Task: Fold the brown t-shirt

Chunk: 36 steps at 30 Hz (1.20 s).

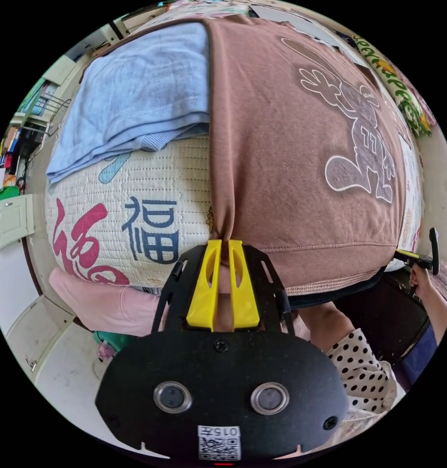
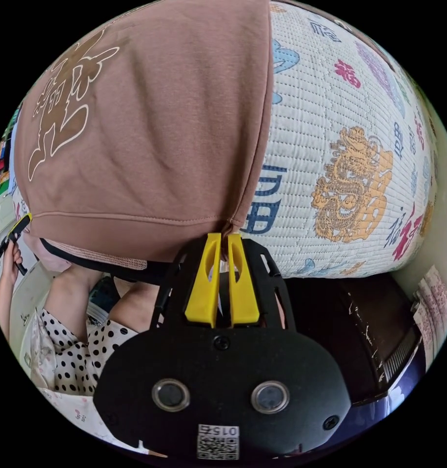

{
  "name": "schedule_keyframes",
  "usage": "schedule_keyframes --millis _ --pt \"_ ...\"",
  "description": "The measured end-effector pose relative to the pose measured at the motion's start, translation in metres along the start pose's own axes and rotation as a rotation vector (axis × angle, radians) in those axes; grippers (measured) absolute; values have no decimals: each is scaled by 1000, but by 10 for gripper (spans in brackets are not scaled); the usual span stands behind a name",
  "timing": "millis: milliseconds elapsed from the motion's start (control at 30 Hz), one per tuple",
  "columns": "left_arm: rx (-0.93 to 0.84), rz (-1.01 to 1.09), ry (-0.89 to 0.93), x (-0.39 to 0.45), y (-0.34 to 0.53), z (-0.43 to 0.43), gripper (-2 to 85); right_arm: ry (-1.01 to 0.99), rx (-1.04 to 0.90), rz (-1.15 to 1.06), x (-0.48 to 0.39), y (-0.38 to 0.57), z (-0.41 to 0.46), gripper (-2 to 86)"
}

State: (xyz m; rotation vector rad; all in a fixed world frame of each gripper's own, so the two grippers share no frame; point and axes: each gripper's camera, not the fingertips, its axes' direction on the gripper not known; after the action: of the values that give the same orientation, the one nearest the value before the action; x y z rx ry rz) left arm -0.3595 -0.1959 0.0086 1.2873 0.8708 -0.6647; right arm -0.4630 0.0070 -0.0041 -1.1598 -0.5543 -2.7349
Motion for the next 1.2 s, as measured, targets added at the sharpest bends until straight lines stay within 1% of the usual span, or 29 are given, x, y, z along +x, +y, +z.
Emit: schedule_keyframes --millis 67,233,300,433,500,633,700,767,867,933,1000,1033,1067,1133,1200 --pt "21 29 -49 5 8 4 9 -16 2 7 -17 -18 0 9" --pt "8 89 -92 6 12 15 11 -71 -14 29 -51 -54 -7 9" --pt "1 99 -81 -1 13 18 13 -64 -18 19 -70 -67 -11 9" --pt "-32 93 1 -25 15 26 16 -57 -16 24 -115 -97 -24 9" --pt "-42 115 3 -28 17 29 17 -62 -16 32 -134 -110 -30 9" --pt "-74 258 -54 -23 23 36 19 -71 -21 -22 -182 -140 -49 10" --pt "-102 260 -48 -27 23 40 22 -125 -46 18 -194 -156 -58 11" --pt "-140 216 -4 -41 23 45 27 -204 -83 99 -210 -176 -71 15" --pt "-171 191 37 -55 27 49 40 -235 -100 129 -242 -195 -89 25" --pt "-156 234 76 -62 36 45 56 -254 -113 133 -262 -201 -104 39" --pt "-127 298 121 -74 47 39 67 -321 -116 179 -274 -198 -121 57" --pt "-129 329 124 -84 53 37 73 -372 -138 222 -279 -192 -129 61" --pt "-144 349 119 -96 58 37 78 -369 -156 272 -285 -182 -138 57" --pt "-152 377 116 -116 66 36 79 -348 -109 369 -297 -161 -162 50" --pt "-116 421 116 -133 76 32 78 -404 21 464 -314 -137 -200 31"
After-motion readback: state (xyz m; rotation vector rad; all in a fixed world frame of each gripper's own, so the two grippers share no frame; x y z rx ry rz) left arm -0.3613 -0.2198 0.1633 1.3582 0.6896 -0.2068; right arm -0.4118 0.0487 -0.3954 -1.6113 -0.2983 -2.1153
